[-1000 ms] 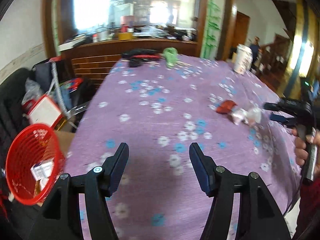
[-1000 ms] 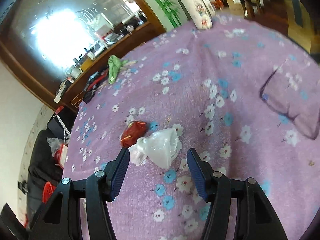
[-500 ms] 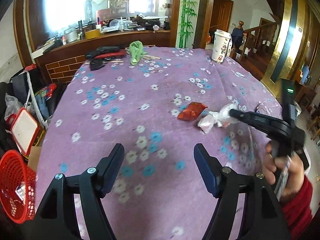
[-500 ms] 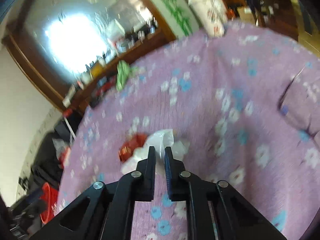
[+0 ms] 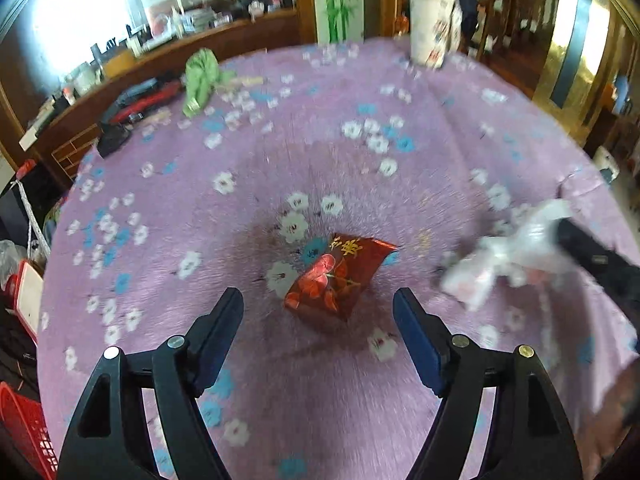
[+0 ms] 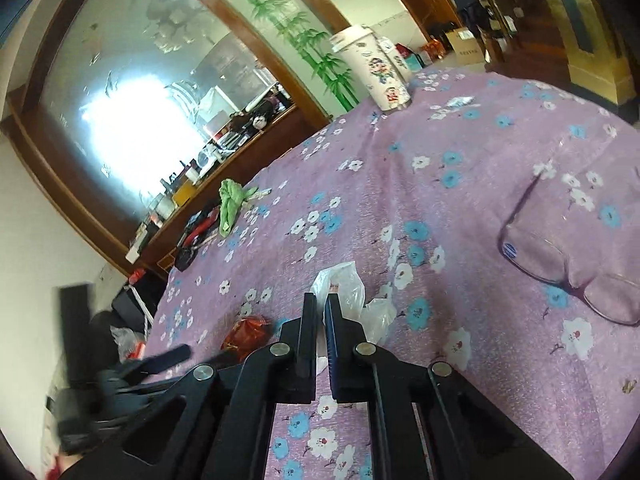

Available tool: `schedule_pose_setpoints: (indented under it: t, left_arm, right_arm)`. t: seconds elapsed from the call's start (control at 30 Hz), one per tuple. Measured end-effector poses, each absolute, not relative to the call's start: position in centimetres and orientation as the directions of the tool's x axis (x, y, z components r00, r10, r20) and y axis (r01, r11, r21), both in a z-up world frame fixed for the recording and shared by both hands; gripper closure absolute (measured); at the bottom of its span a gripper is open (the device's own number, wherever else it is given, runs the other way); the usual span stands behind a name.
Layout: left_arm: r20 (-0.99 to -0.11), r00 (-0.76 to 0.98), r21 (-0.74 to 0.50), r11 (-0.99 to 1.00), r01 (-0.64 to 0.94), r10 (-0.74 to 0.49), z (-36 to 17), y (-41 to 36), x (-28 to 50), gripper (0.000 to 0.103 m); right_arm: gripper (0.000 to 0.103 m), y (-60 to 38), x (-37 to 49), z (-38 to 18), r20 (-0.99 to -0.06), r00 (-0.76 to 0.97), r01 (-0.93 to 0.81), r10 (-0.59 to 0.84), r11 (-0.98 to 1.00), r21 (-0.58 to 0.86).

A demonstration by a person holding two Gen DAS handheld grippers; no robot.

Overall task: Collect trash
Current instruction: 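Grasp the white plastic bag with the right gripper while the left grasps the red snack wrapper, then carry plastic bag and snack wrapper over the red basket and open both grippers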

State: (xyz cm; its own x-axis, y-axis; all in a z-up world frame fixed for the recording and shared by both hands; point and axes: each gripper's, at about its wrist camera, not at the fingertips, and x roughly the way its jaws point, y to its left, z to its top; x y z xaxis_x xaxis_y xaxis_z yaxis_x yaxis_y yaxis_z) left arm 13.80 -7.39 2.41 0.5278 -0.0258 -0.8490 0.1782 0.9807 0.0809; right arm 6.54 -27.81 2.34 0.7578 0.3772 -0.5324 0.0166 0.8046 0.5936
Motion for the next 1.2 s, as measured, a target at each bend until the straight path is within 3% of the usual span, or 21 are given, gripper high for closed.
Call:
schedule_pose_setpoints:
  t: [0.13, 0.17, 0.23, 0.43, 0.8, 1.2]
  left_arm:
    - [-0.848, 0.53, 0.091, 0.98, 0.178, -0.018, 1.0, -7.8, 15.2, 0.031]
    - [-0.843, 0.537, 0.091, 0.98, 0.177, -0.019, 0.8, -7.9, 15.4, 0.046]
    - [-0.853, 0.522, 0.075, 0.982, 0.176, -0.029, 0.3, -7.7, 15.8, 0.066]
    - [-0.827, 0.561, 0.036, 0.991, 0.127, -0.042, 1.0, -5.4, 14.2, 0.068]
    - [-0.753, 0.658, 0.0, 1.0, -0.011, 0.007, 3.1, 3.5, 7.0, 0.068]
    - [-0.7, 0.712, -0.015, 0.997, -0.08, 0.047, 3.7, 6.3, 0.4, 0.068]
  right_arm:
    - [0.099, -28.4, 6.7, 2.1, -0.529, 0.755, 0.027, 0.388, 0.787, 0.616]
    - [0.099, -28.4, 6.8, 2.1, -0.529, 0.754, 0.026, 0.39, 0.787, 0.617]
    - [0.099, -28.3, 6.7, 2.1, -0.527, 0.753, 0.017, 0.395, 0.788, 0.615]
    - [0.098, -27.0, 6.7, 2.7, -0.492, 0.734, -0.077, 0.468, 0.778, 0.624]
    - [0.098, -21.2, 5.4, 3.5, -0.35, 0.525, -0.43, 0.776, 0.597, 0.677]
    - [0.098, -19.2, 4.1, 3.7, -0.421, 0.553, -0.463, 0.719, 0.685, 0.563]
